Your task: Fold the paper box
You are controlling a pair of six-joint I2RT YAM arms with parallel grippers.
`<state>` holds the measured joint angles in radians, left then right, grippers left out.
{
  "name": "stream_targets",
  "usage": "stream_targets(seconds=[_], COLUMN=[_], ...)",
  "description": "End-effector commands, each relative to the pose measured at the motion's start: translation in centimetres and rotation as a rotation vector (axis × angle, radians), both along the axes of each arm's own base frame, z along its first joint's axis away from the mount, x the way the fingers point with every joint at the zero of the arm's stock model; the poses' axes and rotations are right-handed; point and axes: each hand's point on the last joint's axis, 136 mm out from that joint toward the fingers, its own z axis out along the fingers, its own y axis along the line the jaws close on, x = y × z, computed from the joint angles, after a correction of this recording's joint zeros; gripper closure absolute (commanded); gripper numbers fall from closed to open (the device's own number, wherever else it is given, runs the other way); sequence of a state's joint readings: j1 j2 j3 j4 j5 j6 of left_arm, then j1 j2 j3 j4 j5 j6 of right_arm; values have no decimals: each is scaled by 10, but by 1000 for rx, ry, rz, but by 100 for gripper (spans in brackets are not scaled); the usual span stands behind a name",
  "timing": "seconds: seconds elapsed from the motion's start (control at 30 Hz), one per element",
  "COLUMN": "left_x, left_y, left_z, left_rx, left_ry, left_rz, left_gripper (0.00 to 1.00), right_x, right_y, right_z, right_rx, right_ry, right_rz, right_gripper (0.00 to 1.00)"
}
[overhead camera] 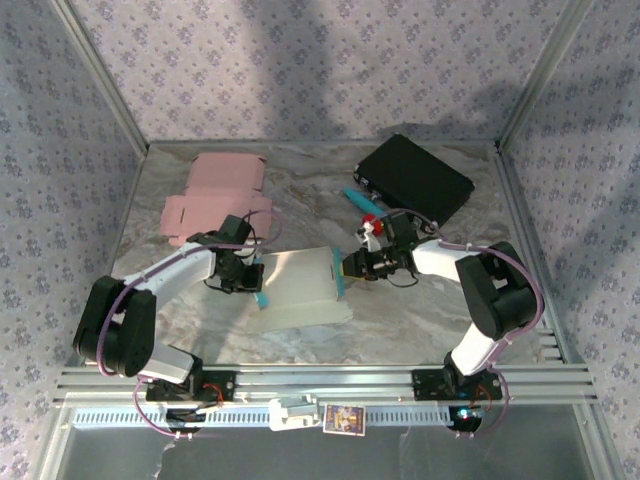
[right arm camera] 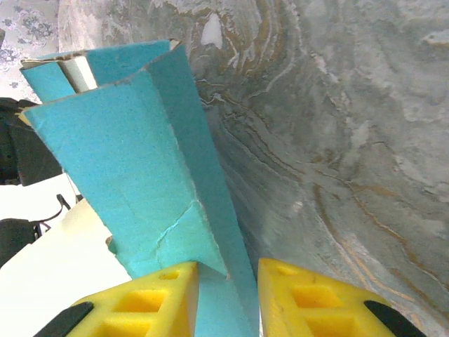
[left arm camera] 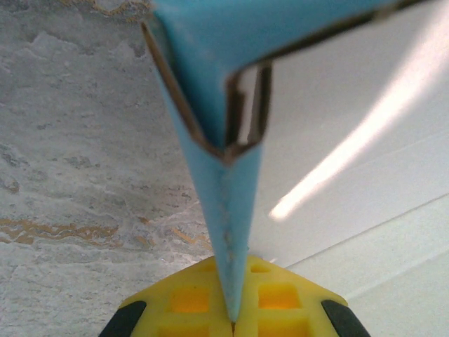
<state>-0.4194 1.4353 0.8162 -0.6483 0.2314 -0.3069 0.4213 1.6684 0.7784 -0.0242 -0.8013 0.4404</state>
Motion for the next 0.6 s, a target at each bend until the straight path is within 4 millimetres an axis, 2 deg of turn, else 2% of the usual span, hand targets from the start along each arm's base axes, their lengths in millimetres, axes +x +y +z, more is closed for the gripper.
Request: stream_targets(seconds=[0.0,0.23,0.57], left_x=[0,0,0], left_y=[2,2,1], left_z=[-1,-1,1], left_rx=[24,28,27], left_ry=[1,0,-6], left_rz=[-17,-17,-23], left_gripper=[100,100,100], right_x=[1,2,1], right_y=[9,15,18], right_z=[6,8,-1], right_rx=[17,3,-62], right_ry=[-8,-21,-26], right_rz=[23,46,74], right_gripper=[69,68,65])
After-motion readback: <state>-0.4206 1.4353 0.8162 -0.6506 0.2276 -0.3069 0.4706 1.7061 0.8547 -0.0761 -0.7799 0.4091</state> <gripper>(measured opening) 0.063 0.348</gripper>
